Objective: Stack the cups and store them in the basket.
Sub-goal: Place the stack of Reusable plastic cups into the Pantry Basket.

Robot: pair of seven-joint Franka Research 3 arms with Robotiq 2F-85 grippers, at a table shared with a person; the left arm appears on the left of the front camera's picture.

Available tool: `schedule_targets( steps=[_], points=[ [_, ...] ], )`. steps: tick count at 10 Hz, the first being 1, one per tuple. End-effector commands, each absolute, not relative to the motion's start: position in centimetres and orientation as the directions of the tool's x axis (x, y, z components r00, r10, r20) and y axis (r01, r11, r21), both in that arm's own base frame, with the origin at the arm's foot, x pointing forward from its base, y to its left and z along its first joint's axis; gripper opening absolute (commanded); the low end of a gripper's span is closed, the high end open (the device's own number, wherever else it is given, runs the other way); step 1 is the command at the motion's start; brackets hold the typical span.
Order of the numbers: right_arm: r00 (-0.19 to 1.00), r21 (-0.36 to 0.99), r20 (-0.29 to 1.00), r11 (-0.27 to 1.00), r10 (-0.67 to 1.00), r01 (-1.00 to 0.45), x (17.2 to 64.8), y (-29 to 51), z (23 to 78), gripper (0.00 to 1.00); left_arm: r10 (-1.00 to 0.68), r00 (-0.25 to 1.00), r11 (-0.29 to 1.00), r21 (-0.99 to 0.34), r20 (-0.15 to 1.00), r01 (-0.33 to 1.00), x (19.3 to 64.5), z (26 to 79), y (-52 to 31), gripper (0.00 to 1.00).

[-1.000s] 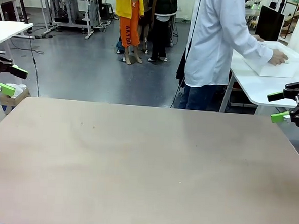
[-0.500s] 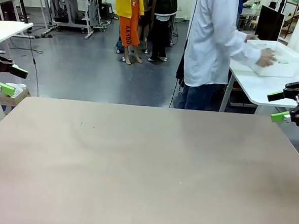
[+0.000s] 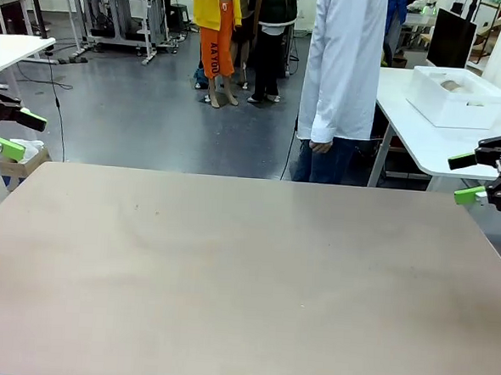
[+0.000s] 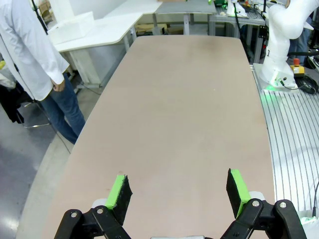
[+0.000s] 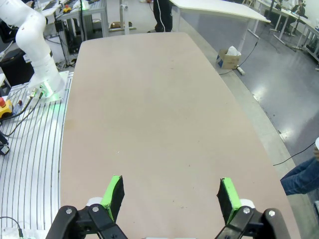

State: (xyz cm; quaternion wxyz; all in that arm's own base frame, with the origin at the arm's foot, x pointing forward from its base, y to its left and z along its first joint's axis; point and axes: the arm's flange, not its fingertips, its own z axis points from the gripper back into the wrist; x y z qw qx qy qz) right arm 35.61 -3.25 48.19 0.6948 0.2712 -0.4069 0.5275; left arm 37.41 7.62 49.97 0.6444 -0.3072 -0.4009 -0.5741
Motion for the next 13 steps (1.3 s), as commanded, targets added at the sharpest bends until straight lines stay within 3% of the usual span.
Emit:
schedule_targets(
  steps=[1, 13],
  points=[
    [0.114, -0.047, 0.862, 0.303, 0.493, -0.952, 35.96, -3.23, 48.62, 1.0, -0.497, 0.03, 0.153, 0.053, 0.867, 0.987, 37.34, 50.24, 7.62, 1.0],
    [0.114, -0.047, 0.862, 0.303, 0.493, -0.952, 35.96, -3.23, 48.62, 1.0, -0.497, 0.03, 0.153, 0.053, 0.867, 0.987, 37.34, 50.24, 7.62, 1.0]
  ],
)
